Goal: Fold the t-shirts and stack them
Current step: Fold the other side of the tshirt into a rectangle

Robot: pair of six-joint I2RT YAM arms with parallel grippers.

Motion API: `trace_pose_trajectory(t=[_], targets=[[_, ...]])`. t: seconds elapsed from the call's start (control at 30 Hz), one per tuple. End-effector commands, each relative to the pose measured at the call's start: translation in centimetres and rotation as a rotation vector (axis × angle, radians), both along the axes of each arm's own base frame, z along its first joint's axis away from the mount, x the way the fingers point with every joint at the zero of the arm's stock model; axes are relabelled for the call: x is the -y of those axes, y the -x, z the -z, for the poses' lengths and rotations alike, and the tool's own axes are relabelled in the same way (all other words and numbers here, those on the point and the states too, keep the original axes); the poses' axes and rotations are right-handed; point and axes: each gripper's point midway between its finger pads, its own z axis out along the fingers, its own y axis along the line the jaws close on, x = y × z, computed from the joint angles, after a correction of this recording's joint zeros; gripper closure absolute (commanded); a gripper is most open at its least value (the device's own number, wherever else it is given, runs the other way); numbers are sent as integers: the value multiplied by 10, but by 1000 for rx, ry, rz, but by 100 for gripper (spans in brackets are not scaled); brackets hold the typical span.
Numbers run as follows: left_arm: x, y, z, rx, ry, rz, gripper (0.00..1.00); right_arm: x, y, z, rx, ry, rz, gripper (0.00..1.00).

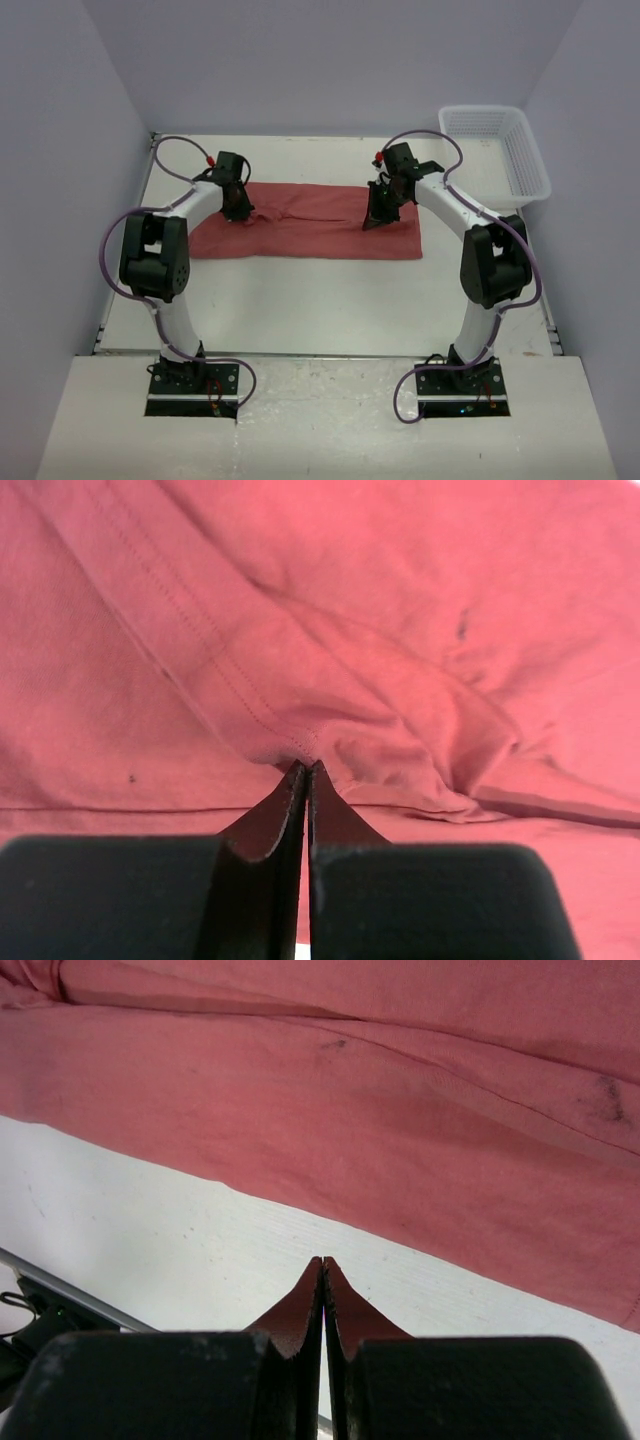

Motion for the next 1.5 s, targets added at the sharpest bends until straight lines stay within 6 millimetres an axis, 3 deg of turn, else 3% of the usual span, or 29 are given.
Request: trace_pose_trajectory(t=[0.0, 0.17, 0.27, 0.37, 0.4, 0.43, 0.5, 0.53, 0.57, 0.63, 0.67, 0.7, 0.73, 0.77, 0.8, 0.83, 0.87, 0.9, 0.93, 1.03, 1.1, 1.17, 1.2, 1.23, 1.27, 1.3, 1.4, 1.47], targets=[[7, -22, -48, 125, 36, 24, 100, -8, -4, -15, 37, -49, -7, 100], [11, -42, -68, 188, 37, 63, 100, -8, -7, -17, 41, -47, -8, 100], [16, -59, -67, 215, 30, 108, 99, -6, -6, -19, 40, -35, -15, 100], [23, -78, -53, 243, 42, 165, 91, -7, -4, -21, 40, -36, -23, 100], [24, -83, -36, 221, 44, 173, 91, -9, -1, -22, 38, -41, -34, 100], [28, -94, -36, 265, 67, 192, 89, -10, 0, -23, 37, -42, -35, 100], [38, -105, -25, 294, 99, 251, 83, -15, 3, -23, 40, -40, -56, 100], [48, -114, -29, 344, 139, 291, 60, -17, 5, -23, 37, -42, -61, 100], [54, -117, -30, 361, 148, 328, 46, -19, 7, -24, 41, -43, -68, 100], [58, -116, -34, 365, 164, 352, 42, -26, 11, -28, 60, -47, -89, 100], [58, -112, -38, 384, 175, 355, 42, -26, 12, -29, 61, -47, -91, 100], [61, -109, -75, 472, 185, 371, 41, -28, 11, -31, 69, -57, -94, 100], [63, -109, -97, 550, 188, 384, 40, -29, 14, -30, 65, -62, -97, 100], [60, -96, -94, 550, 167, 383, 39, -28, 13, -30, 70, -63, -90, 100], [58, -89, -134, 641, 141, 383, 39, -31, 13, -31, 72, -74, -95, 100], [57, -78, -134, 667, 103, 376, 36, -34, 14, -30, 68, -86, -99, 100], [57, -72, -144, 710, 84, 388, 27, -37, 15, -31, 67, -96, -99, 100], [58, -64, -171, 790, 85, 400, 24, -45, 16, -30, 63, -112, -111, 100], [60, -58, -174, 830, 93, 418, 23, -50, 19, -29, 58, -120, -123, 100], [68, -52, -190, 884, 126, 468, 24, -65, 28, -25, 43, -122, -152, 100], [69, -55, -183, 856, 148, 445, 26, -68, 33, -24, 41, -104, -163, 100], [70, -60, -176, 766, 177, 403, 49, -63, 34, -28, 55, -81, -154, 100], [75, -61, -157, 698, 189, 400, 68, -54, 31, -27, 73, -33, -130, 100], [75, -60, -150, 633, 182, 381, 100, -50, 31, -31, 88, -17, -125, 100], [72, -59, -140, 572, 174, 341, 100, -46, 30, -31, 94, 4, -111, 100], [69, -59, -117, 489, 163, 307, 100, -41, 30, -30, 87, 31, -96, 100], [69, -54, -88, 337, 172, 277, 100, -28, 26, -22, 70, 115, -63, 100], [75, -57, -81, 333, 197, 292, 100, -30, 25, -16, 56, 117, -71, 100]])
